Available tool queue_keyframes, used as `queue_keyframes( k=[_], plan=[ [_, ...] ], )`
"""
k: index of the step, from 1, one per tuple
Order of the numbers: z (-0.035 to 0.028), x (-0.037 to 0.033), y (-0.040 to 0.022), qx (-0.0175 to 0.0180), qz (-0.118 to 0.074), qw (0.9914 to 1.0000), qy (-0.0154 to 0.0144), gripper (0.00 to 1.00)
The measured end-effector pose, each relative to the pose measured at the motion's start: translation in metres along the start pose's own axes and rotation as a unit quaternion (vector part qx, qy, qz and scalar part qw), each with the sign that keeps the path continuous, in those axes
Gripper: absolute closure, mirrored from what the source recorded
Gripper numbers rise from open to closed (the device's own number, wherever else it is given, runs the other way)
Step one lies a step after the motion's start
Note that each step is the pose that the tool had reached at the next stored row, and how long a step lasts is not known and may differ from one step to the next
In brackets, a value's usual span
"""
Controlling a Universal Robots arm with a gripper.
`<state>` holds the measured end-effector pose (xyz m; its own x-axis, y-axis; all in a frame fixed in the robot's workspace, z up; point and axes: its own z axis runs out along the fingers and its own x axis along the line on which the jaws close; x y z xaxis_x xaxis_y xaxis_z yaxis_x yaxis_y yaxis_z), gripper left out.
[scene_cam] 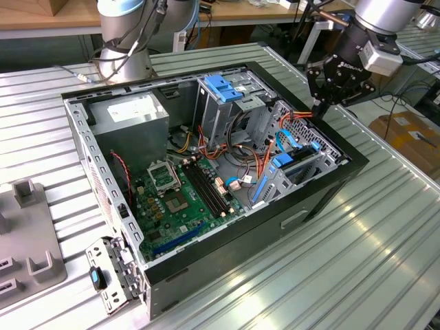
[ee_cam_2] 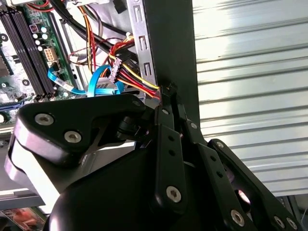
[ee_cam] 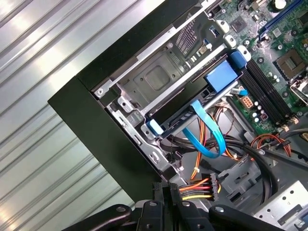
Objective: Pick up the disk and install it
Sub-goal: 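Insert the second disk wire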
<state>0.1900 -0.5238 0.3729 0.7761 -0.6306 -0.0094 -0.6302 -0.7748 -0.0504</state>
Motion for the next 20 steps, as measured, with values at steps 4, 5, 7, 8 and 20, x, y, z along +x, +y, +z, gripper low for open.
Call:
queue_keyframes(
  k=[4,5,7,8,20],
  plan=[
    [0.0000,-0.0004,0.0004,0.0000,0.000,1.00000,0.0000,0.83],
    [0.0000,-0.0005,0.0004,0.0000,0.000,1.00000,0.0000,0.83],
    [0.0000,-0.0005,0.0004,0.0000,0.000,1.00000,0.0000,0.83],
    [0.0000,-0.0006,0.0005,0.0000,0.000,1.00000,0.0000,0.83],
    [-0.0001,-0.0022,0.0018,0.0000,0.000,1.00000,0.0000,0.83]
  ],
)
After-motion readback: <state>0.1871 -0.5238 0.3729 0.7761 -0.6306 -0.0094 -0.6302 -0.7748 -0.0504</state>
